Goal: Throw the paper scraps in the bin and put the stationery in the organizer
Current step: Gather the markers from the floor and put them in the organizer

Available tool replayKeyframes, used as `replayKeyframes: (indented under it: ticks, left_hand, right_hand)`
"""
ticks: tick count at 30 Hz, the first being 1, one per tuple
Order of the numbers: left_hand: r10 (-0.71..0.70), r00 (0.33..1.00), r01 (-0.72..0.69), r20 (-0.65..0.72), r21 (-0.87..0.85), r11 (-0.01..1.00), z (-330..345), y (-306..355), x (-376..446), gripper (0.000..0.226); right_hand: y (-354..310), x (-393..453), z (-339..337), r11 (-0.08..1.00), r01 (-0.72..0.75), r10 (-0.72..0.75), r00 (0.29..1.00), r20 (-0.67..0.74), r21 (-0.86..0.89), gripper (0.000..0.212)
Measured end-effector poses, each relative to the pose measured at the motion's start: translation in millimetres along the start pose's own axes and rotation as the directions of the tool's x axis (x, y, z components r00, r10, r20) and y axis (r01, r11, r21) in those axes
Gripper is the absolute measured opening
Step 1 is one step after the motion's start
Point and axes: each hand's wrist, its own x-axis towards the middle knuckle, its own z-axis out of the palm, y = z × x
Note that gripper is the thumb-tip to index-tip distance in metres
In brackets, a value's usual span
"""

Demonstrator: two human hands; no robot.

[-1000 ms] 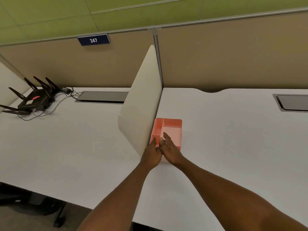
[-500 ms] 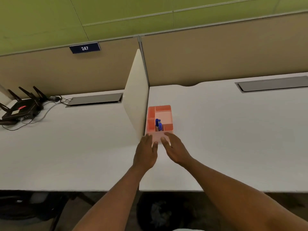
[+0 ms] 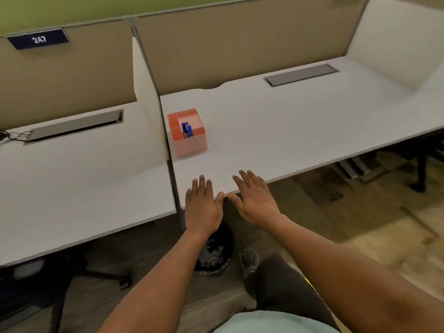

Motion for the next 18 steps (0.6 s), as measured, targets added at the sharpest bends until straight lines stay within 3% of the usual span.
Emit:
replayKeyframes:
  ticks: [10, 18]
  left_hand:
    - [0.107, 0.991, -0.101, 0.075, -0.079, 0.992, 17, 42, -49, 0.065]
    - [0.092, 0.988, -0.075, 0.126, -0.137, 0.988, 47, 60, -58, 0.061]
  right_hand:
    - [45, -91, -6, 0.987, -0.161, 0.161, 0.987, 0.005, -0.006, 0.064]
    - [98, -115, 19, 0.971, -0.237, 0.237, 0.971, 0.024, -0.018, 0.056]
